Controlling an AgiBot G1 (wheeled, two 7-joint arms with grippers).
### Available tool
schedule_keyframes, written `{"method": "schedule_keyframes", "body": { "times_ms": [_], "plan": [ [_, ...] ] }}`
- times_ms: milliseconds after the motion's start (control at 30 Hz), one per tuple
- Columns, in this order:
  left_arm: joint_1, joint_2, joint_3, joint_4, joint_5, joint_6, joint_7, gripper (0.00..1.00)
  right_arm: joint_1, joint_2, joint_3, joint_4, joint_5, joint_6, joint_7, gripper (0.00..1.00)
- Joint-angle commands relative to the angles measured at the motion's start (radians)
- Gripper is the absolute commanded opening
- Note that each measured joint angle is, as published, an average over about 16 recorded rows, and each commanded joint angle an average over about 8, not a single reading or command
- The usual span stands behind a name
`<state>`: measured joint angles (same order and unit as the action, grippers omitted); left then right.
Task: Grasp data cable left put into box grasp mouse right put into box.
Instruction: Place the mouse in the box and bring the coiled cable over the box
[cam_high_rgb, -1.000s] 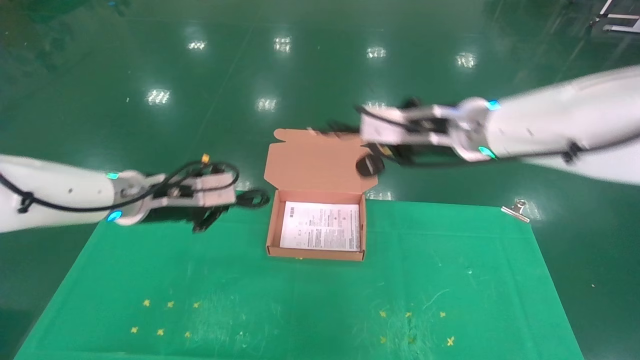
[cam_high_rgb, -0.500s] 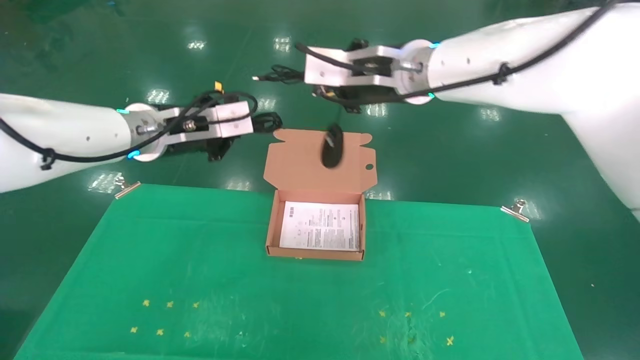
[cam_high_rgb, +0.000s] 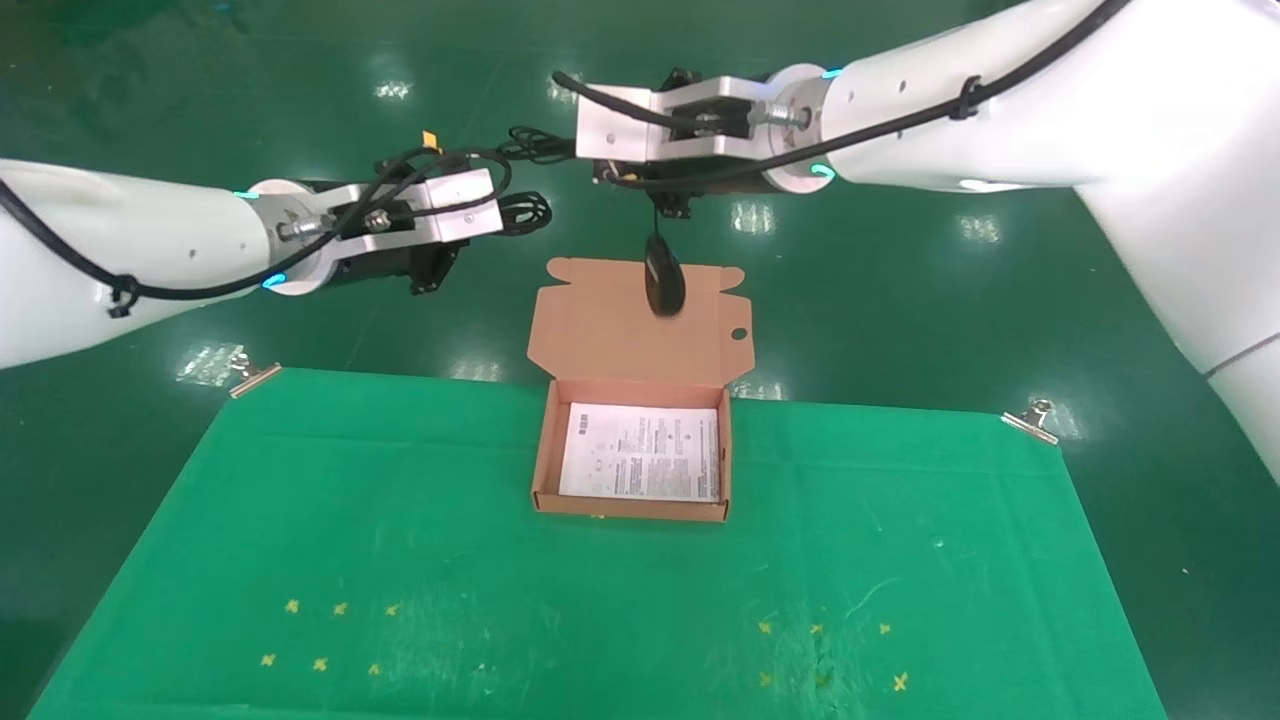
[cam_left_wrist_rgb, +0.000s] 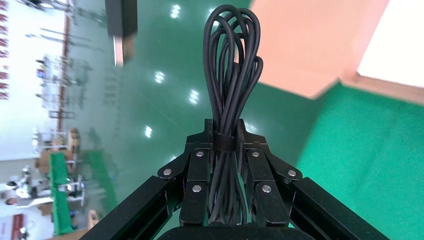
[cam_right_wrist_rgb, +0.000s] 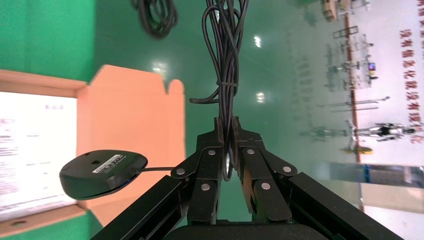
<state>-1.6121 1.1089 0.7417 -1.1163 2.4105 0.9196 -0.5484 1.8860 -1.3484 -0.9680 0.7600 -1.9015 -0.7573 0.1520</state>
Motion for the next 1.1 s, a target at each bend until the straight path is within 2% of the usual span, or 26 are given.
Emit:
{"method": "schedule_keyframes", "body": {
  "times_ms": [33, 567, 1100],
  "plan": [
    [0.006, -0.007, 0.001, 0.002, 0.003, 0.005, -0.002, 0.0, -0.005, -0.001, -0.008, 0.002, 0.002, 0.001, 0.003, 0.0],
    [0.047, -0.064, 0.011, -0.016, 0.128, 0.086, -0.103, 0.0, -0.056, -0.015, -0.107, -0.032, 0.07, 0.056, 0.009, 0.0],
    [0.064, -0.084, 0.013, -0.059, 0.184, 0.131, -0.16, 0.0, -0.114, -0.026, -0.32, -0.01, 0.232, 0.131, 0.054, 0.0]
  ]
}}
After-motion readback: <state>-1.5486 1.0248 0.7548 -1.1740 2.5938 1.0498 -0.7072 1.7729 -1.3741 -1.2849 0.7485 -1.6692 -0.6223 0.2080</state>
